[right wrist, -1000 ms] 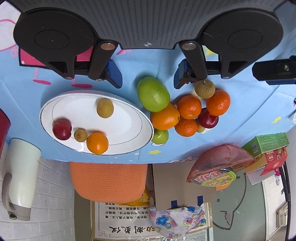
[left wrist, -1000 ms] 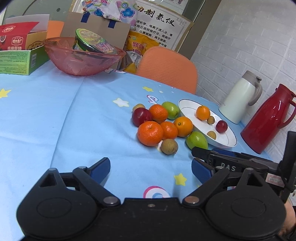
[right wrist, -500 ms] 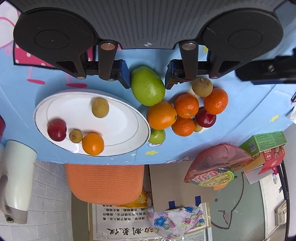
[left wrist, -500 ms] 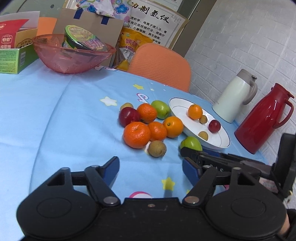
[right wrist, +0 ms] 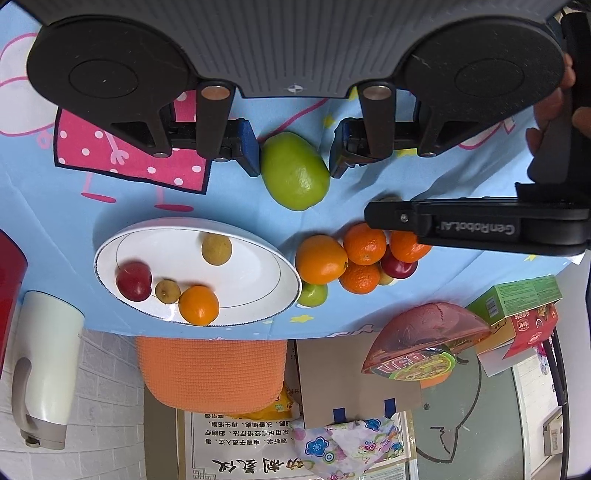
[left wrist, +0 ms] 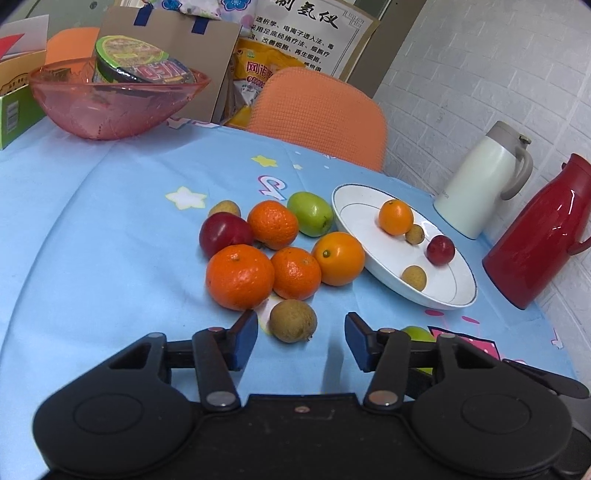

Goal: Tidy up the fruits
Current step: 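Grasp a green mango with the right tool while the left tool grasps a longan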

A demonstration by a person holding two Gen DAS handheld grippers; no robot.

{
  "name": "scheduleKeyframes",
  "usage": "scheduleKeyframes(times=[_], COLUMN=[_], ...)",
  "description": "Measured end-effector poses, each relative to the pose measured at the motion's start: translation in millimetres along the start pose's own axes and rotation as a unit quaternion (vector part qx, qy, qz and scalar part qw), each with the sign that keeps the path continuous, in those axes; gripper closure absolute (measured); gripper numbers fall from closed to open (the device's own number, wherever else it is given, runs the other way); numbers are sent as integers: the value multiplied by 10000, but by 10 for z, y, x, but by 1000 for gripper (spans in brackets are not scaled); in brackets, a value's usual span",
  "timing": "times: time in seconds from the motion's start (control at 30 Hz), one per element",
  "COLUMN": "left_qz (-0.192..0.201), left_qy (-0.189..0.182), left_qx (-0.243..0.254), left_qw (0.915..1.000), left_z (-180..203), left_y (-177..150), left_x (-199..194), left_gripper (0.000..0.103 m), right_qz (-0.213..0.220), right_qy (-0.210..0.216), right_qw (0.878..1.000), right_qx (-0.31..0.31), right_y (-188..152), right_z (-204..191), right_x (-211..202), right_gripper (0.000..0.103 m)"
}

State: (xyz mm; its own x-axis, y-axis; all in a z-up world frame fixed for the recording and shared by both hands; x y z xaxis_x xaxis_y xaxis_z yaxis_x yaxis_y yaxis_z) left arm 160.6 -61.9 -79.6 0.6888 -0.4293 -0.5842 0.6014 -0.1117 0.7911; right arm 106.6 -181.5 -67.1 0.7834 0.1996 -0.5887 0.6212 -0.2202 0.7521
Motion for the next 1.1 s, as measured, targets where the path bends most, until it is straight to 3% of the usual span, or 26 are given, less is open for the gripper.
scheduleKeyframes(times=[0.27,1.1], left_qz=[-60,-113], left_qy=[128,276], left_qx=[113,335], left_qw=[9998,9990], left_z=[23,40], left_y=[61,69], left_x=[85,131], left_gripper=[12,11], right_qz=[87,-10], right_qy=[150,-28], right_qw=[9998,9997], right_qx=[-126,-243], right_y=[13,-35], right_z=[-92,-79], right_x=[-57,65], right_gripper=[31,34])
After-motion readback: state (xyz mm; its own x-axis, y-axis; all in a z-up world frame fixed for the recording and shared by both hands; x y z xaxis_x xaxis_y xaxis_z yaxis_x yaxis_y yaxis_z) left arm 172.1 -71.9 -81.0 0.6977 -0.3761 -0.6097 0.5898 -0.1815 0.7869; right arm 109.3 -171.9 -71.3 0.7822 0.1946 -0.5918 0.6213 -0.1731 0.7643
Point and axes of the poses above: each gripper's, at about its wrist camera, not at the fingertips, and x roughly the way its jaws point, z to its right, y to its top, the point moved 9 cm from there along x, roughly the way its jaws point, and after that the axes turned 14 degrees about x, right-handed, at the moved point
